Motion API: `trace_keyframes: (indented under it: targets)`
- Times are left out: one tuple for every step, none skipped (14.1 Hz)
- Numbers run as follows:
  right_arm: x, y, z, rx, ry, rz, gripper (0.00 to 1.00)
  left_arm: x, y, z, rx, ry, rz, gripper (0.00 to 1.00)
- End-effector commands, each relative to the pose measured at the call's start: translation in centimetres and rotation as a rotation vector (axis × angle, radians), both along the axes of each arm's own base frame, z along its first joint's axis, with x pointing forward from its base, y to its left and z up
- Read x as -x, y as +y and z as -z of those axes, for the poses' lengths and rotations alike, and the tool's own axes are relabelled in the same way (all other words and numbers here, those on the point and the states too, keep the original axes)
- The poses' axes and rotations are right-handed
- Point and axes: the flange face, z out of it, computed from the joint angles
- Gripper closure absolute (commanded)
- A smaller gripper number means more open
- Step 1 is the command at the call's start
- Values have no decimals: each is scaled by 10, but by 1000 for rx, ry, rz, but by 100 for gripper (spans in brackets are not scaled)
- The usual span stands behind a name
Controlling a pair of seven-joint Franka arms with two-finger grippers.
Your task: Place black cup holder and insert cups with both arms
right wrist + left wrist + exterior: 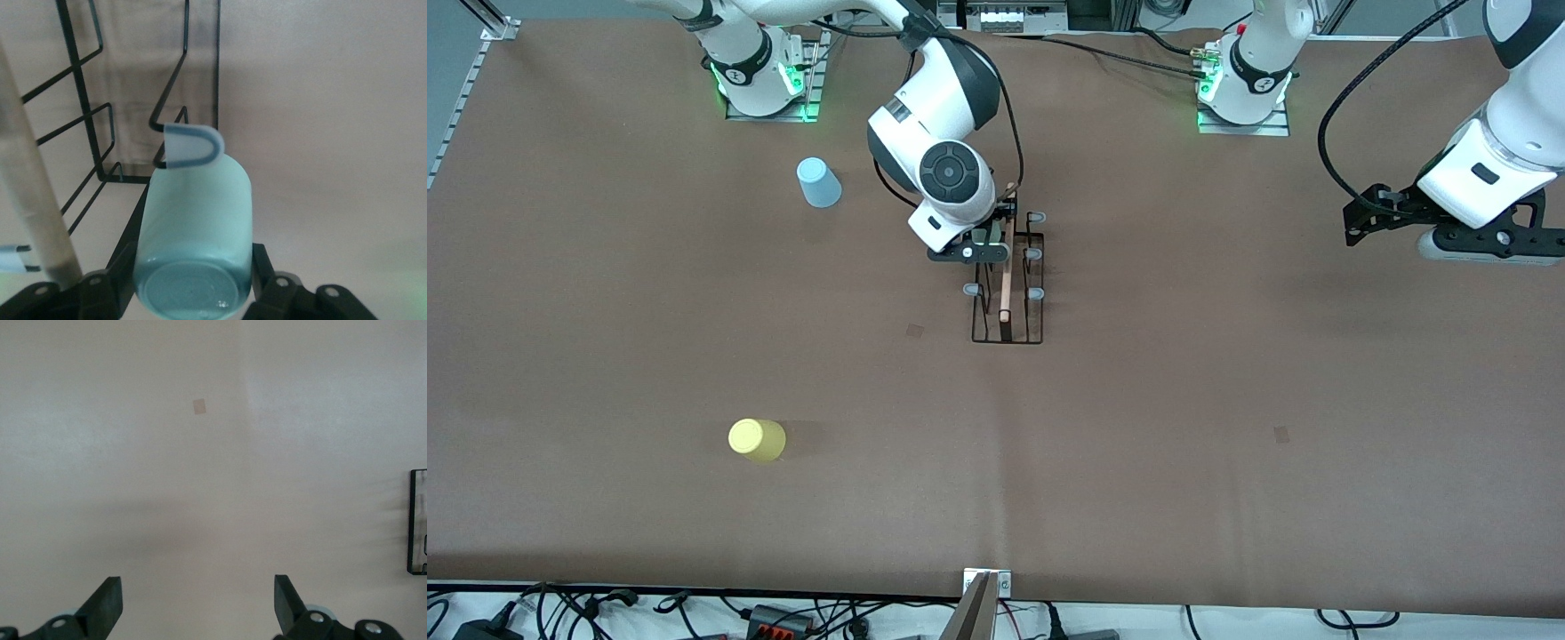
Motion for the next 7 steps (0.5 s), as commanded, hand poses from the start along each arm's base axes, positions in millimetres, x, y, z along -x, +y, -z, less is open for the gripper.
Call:
trace_keyframes:
  targets:
    - [-12, -1, -23, 3, -31, 53, 0, 3, 3, -5, 16, -15, -17, 0]
    - [-27, -12, -51, -8, -52, 82, 0, 3, 6, -4, 18, -12, -21, 0]
    - [-42, -25, -65, 6, -47, 102, 0, 3, 7, -3, 17, -9, -22, 0]
    - [-64, -43, -85, 15, -55, 143, 0, 2, 7, -3, 18, -9, -22, 0]
    - [-89, -70, -93, 39, -78, 181, 0, 2, 7, -4, 18, -12, -21, 0]
    - [-117, -105, -93, 81, -110, 237, 0, 3, 6, -4, 18, -10, -21, 0]
    - [-141, -142, -89, 114, -131, 292, 0, 3, 6, -4, 18, -9, -19, 0]
